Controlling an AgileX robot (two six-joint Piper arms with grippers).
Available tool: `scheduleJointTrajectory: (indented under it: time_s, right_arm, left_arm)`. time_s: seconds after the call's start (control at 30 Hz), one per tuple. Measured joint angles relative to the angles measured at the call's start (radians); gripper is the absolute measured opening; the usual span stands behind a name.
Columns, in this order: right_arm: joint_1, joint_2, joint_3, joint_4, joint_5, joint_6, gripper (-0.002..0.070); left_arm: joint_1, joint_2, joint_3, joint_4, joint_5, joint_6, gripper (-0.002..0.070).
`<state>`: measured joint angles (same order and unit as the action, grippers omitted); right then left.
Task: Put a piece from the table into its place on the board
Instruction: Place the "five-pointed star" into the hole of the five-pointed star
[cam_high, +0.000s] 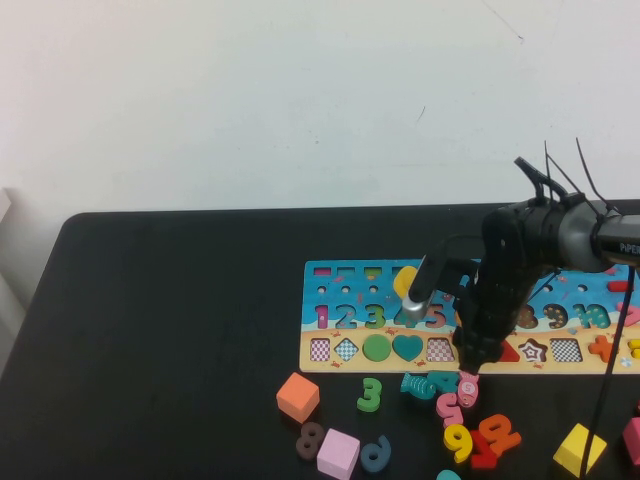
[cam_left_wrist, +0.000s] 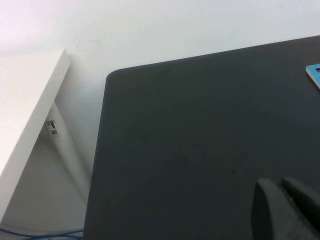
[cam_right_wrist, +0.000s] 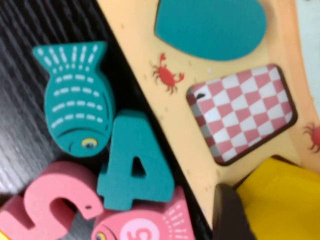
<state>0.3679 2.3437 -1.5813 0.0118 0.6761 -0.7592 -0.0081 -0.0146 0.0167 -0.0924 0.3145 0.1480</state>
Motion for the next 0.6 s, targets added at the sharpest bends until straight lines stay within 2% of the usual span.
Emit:
scheduleJointTrajectory:
  time_s: [0.1,0.37,0.6]
  right_arm:
    - [0.0,0.0,0.0,-0.012,0.004,0.0,0.0391]
    - [0.0,0.0,0.0,-0.051,0.01,0.053,0.0517]
    - [0.0,0.0,0.0,-0.059,0.01,0.086,0.054]
  left_arm:
    - [0.0,0.0,0.0,0.0,0.0,0.0,-0.0002]
    - [0.0,0.0,0.0,0.0,0.0,0.0,-0.0002]
    - [0.0,0.0,0.0,0.0,0.0,0.0,-0.0002]
